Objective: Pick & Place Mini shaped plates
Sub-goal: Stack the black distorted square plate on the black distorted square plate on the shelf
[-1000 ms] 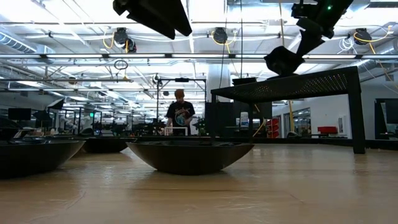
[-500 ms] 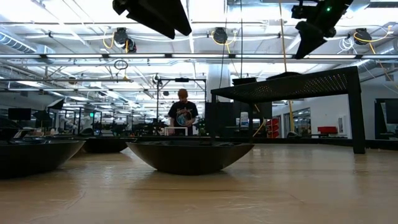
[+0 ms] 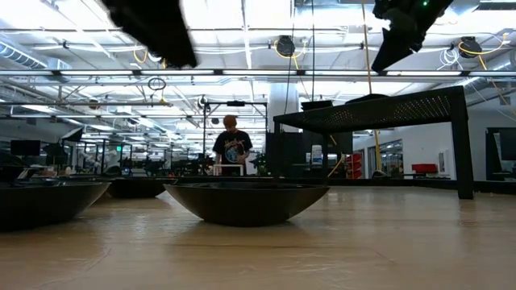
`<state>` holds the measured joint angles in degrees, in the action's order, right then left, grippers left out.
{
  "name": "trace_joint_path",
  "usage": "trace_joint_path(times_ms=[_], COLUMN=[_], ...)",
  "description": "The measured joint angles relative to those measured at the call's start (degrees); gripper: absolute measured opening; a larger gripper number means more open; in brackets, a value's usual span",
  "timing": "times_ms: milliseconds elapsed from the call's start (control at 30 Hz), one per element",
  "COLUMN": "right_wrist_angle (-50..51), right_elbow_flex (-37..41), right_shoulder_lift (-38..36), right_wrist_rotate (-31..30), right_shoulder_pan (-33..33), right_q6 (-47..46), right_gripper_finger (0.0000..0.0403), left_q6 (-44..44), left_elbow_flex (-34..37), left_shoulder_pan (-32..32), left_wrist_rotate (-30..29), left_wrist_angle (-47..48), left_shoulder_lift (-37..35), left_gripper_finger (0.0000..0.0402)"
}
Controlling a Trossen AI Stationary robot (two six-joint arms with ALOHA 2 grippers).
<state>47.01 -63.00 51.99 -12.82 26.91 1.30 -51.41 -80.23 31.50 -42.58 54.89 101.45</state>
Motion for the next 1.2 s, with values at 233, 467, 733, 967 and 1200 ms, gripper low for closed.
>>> trace_joint_path(times_ms=[233, 467, 733, 967, 1200], right_wrist_angle=[-2.9, -4.4, -14.1, -16.5, -16.4], right_elbow_flex=[0.0, 0.4, 7.6, 10.1, 10.7], right_shoulder_lift=[0.0, 0.2, 0.1, 0.0, 0.0], right_wrist_rotate=[4.0, 4.0, 4.1, 4.1, 4.0], right_shoulder_pan=[-3.2, -6.6, -8.6, -8.7, -10.3], right_q6=[0.7, 0.0, 1.8, 0.9, 0.3], right_gripper_finger=[0.0122, 0.0118, 0.0118, 0.0118, 0.0116], left_q6=[-28.9, -56.2, -74.1, -82.0, -82.5], left_elbow_flex=[0.0, 7.4, 17.5, 17.9, 18.9], left_shoulder_pan=[5.0, 10.7, 14.9, 15.1, 13.1], left_wrist_rotate=[7.1, 21.5, 43.9, 40.3, 43.2], left_wrist_angle=[21.6, 25.4, 22.3, 24.8, 22.8], left_shoulder_lift=[0.0, -0.7, -0.7, -2.8, -2.5], left_gripper_finger=[0.0243, 0.0244, 0.0244, 0.0244, 0.0244])
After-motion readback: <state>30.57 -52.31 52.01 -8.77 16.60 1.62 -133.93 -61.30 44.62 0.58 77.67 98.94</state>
